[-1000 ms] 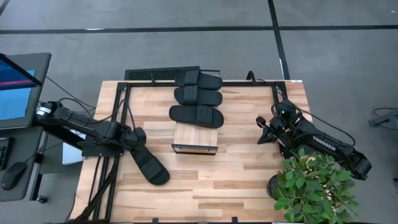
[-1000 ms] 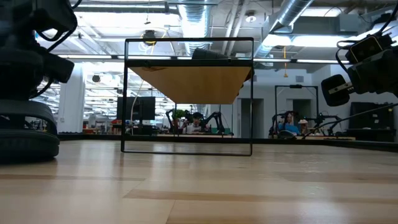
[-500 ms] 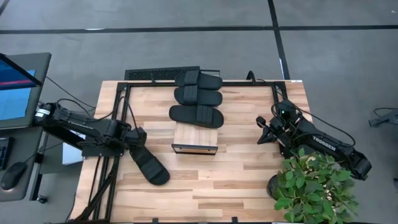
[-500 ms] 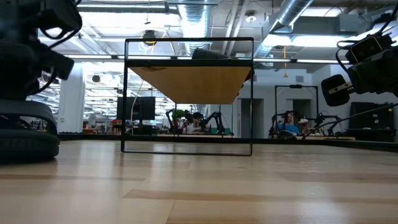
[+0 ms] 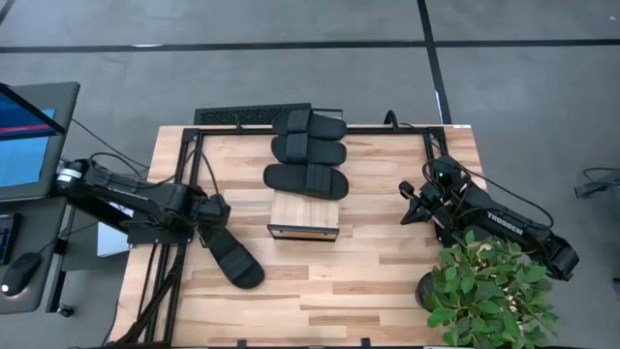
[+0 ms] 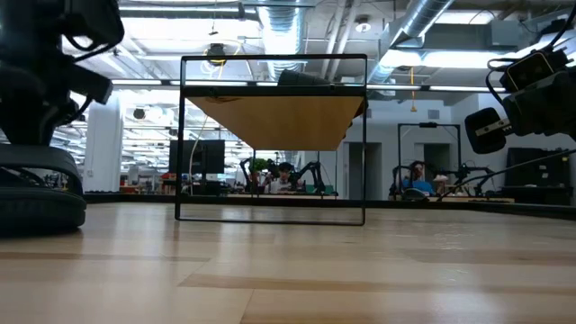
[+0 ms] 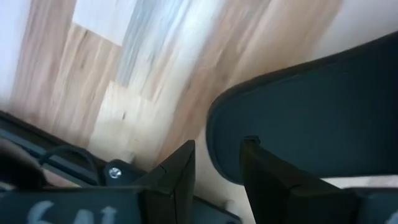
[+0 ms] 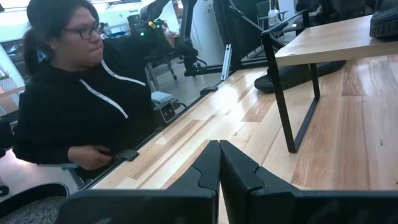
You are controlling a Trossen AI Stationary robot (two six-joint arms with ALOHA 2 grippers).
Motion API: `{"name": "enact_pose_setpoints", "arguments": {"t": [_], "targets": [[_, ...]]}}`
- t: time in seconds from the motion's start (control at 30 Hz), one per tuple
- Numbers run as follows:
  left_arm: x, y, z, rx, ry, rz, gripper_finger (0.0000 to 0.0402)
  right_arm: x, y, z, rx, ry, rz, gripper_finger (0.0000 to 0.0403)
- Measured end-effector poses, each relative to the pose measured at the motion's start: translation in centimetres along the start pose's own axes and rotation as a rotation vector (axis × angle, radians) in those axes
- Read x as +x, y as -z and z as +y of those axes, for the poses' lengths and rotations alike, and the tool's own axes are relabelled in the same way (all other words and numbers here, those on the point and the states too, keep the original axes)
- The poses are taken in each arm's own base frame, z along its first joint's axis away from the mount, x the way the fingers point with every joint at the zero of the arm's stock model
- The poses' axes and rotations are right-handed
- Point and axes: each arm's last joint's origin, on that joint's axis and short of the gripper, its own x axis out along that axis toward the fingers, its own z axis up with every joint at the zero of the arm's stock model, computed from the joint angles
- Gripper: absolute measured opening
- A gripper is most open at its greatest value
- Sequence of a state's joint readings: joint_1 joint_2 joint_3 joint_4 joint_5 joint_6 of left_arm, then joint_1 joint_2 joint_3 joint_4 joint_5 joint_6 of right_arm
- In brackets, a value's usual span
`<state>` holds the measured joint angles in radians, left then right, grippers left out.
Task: Pick and place slides into the shelf
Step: Put the black slide on the shelf
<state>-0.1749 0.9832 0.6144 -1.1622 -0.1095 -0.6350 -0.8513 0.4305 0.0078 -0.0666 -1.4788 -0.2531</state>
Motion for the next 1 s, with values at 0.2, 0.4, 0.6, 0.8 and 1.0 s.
{"name": "enact_pose_setpoints", "arguments": {"t": [0.2, 0.4, 0.6, 0.8, 1.0], "targets": [[1.2, -0.7, -0.6, 0.013, -0.078, 0.06, 0.0114, 0.0, 0.0, 0.0, 0.0, 0.0, 0.0, 0.0], [2.3, -1.3, -1.2, 0.021, -0.094, 0.117, 0.0114, 0.0, 0.0, 0.0, 0.0, 0.0, 0.0, 0.0], [2.6, -1.5, -1.5, 0.02, -0.083, 0.126, 0.0118, 0.0, 0.0, 0.0, 0.0, 0.0, 0.0, 0.0], [2.6, -1.5, -1.5, -0.018, -0.099, 0.111, 0.0148, 0.0, 0.0, 0.0, 0.0, 0.0, 0.0, 0.0], [2.6, -1.6, -1.3, -0.057, -0.145, 0.08, 0.0185, 0.0, 0.0, 0.0, 0.0, 0.0, 0.0, 0.0]]}}
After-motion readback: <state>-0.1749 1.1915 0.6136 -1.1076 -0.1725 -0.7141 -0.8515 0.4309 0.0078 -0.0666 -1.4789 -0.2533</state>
